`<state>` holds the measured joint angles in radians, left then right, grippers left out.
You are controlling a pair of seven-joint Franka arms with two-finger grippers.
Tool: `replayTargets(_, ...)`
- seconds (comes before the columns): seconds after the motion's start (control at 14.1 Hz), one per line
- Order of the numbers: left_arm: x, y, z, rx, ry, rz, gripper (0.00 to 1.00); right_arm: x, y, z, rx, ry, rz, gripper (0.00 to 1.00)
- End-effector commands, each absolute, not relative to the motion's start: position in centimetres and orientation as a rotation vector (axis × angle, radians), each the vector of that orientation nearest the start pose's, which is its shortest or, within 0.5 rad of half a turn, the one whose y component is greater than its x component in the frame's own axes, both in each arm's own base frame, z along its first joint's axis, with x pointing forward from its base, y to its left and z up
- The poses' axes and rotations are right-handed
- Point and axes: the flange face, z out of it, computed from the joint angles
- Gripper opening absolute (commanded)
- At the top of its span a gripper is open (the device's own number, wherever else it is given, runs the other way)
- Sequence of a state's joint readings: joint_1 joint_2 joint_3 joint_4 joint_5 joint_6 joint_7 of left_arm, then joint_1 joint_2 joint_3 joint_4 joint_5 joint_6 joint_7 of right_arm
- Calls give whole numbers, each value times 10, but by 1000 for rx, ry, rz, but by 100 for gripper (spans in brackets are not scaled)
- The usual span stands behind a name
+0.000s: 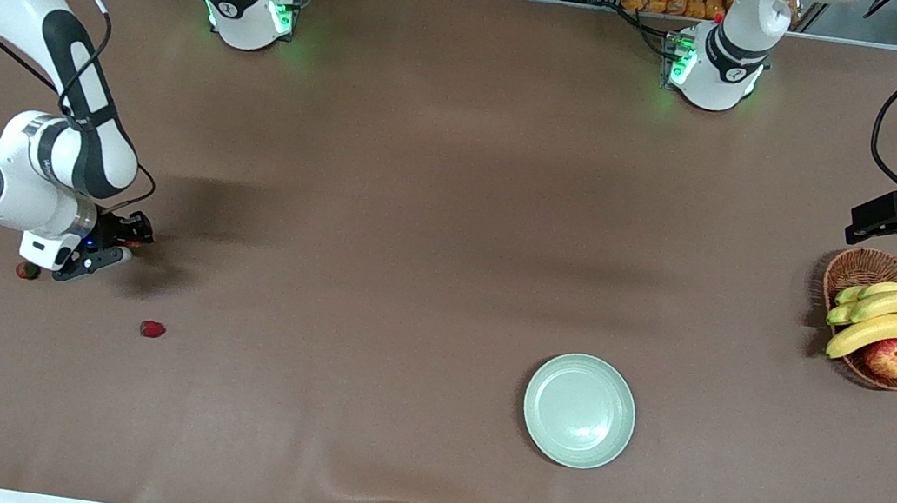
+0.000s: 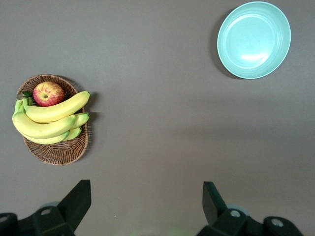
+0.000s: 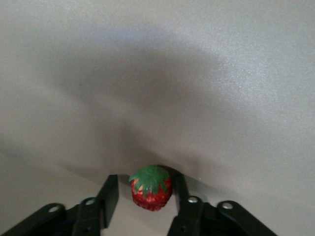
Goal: Collect all strawberries into plate
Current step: 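Reach the right gripper down and grasp a red strawberry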
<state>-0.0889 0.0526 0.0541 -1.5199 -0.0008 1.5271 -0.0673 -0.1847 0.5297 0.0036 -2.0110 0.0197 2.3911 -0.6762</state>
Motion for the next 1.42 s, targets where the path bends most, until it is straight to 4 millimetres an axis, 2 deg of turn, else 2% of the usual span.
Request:
replayTargets(0.0, 566, -20, 619, -3161, -21, 69, 100, 572, -107, 178, -2956, -764, 217, 2)
replayTargets(0.14, 566, -21, 618, -3162, -18, 74, 100, 575, -105, 197, -2952, -781, 215, 0)
replayTargets(0.28, 566, -21, 618, -3164, -18, 74, 100, 587, -95, 229, -2949, -817, 195, 0)
replayTargets(0.57, 567, -20, 617, -3169, -23, 79, 100, 635, -39, 284, -2934, -919, 137, 0)
replayTargets(0.71, 567, -20, 616, -3169, -23, 79, 100, 656, 3, 299, -2957, -911, 75, 0)
replayTargets(0.85, 569, -22, 613, -3176, -20, 90, 100, 665, 53, 302, -2992, -818, 53, 0)
replayTargets(1.0, 569, -25, 613, -3176, -13, 90, 100, 668, 104, 296, -3002, -646, 43, 0)
replayTargets(1.14, 569, -24, 612, -3176, -15, 90, 100, 667, 145, 284, -2992, -496, 60, 0)
replayTargets(1.35, 571, -26, 608, -3175, -11, 102, 100, 661, 216, 281, -2959, -310, 69, 0)
